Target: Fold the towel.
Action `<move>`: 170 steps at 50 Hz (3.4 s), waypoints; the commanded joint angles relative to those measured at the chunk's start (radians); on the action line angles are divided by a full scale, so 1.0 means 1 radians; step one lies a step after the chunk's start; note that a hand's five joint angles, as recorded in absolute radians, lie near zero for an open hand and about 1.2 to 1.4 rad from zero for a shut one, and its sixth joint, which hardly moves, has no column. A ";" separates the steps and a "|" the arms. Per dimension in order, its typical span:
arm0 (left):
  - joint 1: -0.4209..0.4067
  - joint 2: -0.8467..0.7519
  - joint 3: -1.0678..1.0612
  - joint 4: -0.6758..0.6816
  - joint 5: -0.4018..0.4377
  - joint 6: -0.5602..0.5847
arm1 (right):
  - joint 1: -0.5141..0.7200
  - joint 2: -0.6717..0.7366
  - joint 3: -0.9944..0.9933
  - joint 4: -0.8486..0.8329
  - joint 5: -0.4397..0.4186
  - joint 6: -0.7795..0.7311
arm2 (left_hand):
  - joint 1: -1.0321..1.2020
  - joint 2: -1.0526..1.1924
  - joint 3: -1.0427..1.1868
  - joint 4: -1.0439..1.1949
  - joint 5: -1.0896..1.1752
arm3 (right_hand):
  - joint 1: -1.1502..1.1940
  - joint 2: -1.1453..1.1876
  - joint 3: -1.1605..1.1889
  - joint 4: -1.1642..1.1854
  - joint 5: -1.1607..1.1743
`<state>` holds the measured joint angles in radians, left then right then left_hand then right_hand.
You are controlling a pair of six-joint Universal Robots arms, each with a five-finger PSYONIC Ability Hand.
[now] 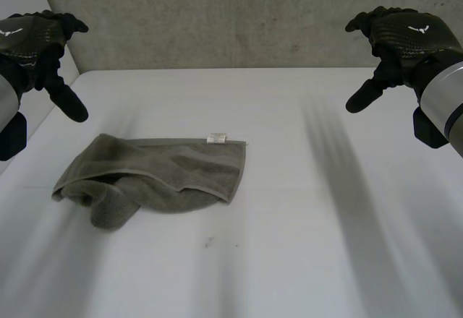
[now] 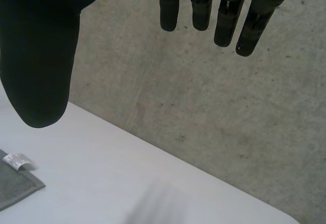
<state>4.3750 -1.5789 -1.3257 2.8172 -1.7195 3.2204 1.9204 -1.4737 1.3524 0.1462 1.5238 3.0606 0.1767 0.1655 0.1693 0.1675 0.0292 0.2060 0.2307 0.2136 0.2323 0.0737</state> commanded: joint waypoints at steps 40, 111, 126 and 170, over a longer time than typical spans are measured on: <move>0.327 -0.194 -0.279 0.186 0.254 -0.013 | 0.331 0.611 -0.294 -0.079 -0.112 0.027 | 0.057 0.068 0.065 0.067 0.030 | -0.031 -0.056 -0.039 -0.058 -0.074; 0.048 -0.414 -0.059 0.553 0.245 0.200 | 0.282 0.491 -0.562 -0.192 0.006 -0.222 | 1.220 1.231 1.227 1.229 1.192 | 1.190 1.166 1.183 1.164 1.148; -0.150 -0.294 0.150 0.616 0.126 0.058 | 0.227 0.187 -0.319 -0.493 0.000 -0.342 | 0.985 0.996 0.992 0.994 0.957 | 1.190 1.166 1.183 1.164 1.148; -0.448 -0.587 0.080 0.458 0.072 -0.605 | 0.333 0.024 -0.214 0.058 0.111 -0.660 | 0.377 0.388 0.385 0.387 0.350 | 1.190 1.166 1.183 1.164 1.148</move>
<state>3.9464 -2.0713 -1.3540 3.2790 -1.6099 2.6127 2.2320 -1.3598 1.1028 0.1816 1.6294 2.3987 0.4851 0.4805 0.4819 0.4790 0.3039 0.9497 1.1807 1.1861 1.1943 0.9771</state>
